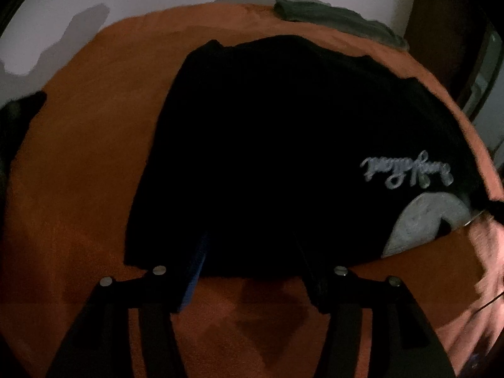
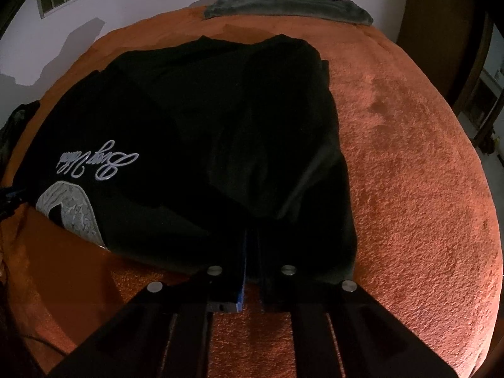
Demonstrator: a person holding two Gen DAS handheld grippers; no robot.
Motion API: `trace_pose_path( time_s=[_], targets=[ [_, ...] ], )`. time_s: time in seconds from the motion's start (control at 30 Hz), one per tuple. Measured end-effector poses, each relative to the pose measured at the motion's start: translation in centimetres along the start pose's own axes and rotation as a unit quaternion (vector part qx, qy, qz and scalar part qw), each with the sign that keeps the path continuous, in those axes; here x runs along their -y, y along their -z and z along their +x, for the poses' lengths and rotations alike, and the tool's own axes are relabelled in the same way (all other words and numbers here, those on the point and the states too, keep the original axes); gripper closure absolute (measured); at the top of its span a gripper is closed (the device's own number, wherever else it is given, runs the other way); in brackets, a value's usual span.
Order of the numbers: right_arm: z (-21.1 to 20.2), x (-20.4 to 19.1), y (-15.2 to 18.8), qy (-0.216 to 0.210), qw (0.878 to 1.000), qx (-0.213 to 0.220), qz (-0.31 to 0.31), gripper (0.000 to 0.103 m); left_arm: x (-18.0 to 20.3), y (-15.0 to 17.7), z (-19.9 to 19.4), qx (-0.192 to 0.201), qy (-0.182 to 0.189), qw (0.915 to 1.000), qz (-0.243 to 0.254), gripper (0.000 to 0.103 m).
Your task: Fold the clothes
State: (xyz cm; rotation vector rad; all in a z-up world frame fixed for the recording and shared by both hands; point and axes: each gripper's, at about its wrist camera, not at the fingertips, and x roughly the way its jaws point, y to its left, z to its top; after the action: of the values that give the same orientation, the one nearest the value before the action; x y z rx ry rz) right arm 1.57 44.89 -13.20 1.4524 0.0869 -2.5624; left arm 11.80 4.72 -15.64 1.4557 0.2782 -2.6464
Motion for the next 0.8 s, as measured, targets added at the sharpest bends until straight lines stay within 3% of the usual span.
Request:
trace_pose_path(
  time_s=[0.1, 0.17, 0.23, 0.33, 0.4, 0.47, 0.53, 0.6, 0.63, 0.77, 0.8],
  targets=[
    [-0.1, 0.0, 0.0, -0.009, 1.0, -0.001, 0.001, 0.089, 0.5, 0.4, -1.9, 0.009, 0.087, 0.9954, -0.04, 0.043],
    [-0.1, -0.4, 0.1, -0.012, 1.0, 0.0, -0.005, 0.076, 1.0, 0.9, -3.0, 0.023, 0.142, 0.987, -0.071, 0.036],
    [-0.1, -0.8, 0.2, -0.013, 1.0, 0.001, -0.013, 0.049, 1.7, 1.7, -4.0, 0.044, 0.187, 0.9756, -0.106, 0.025],
    [-0.1, -1.5, 0.3, -0.015, 1.0, 0.003, -0.024, 0.032, 3.2, 1.9, -4.1, 0.027, 0.221, 0.9667, -0.126, 0.024],
    [-0.1, -2.0, 0.4, -0.016, 0.999, 0.004, -0.032, 0.028, 4.6, 1.9, -3.2, -0.019, 0.241, 0.9622, -0.126, 0.024],
    [-0.2, -2.4, 0.5, -0.018, 0.999, 0.005, -0.04, 0.023, 5.3, 2.2, -2.3, -0.06, 0.266, 0.9496, -0.154, 0.024],
    [-0.3, -2.3, 0.3, -0.02, 0.999, 0.006, -0.035, 0.016, 5.4, 2.9, -1.3, -0.097, 0.301, 0.9255, -0.209, 0.022],
    [-0.5, -2.0, 0.2, -0.019, 0.999, 0.013, -0.029, 0.016, 5.4, 3.7, -0.4, -0.131, 0.329, 0.8968, -0.265, 0.021],
    [-0.8, -1.9, 0.1, -0.017, 0.999, 0.022, -0.029, 0.016, 5.5, 4.1, -0.2, -0.138, 0.333, 0.8885, -0.284, 0.02],
    [-1.9, -1.8, 0.3, 0.011, 0.998, 0.042, -0.047, 0.012, 6.0, 4.9, -0.3, -0.123, 0.321, 0.885, -0.314, 0.02],
    [-2.3, -1.7, 0.5, 0.014, 0.998, 0.045, -0.049, 0.012, 6.0, 5.1, -0.3, -0.113, 0.322, 0.8808, -0.328, 0.02]
  ],
)
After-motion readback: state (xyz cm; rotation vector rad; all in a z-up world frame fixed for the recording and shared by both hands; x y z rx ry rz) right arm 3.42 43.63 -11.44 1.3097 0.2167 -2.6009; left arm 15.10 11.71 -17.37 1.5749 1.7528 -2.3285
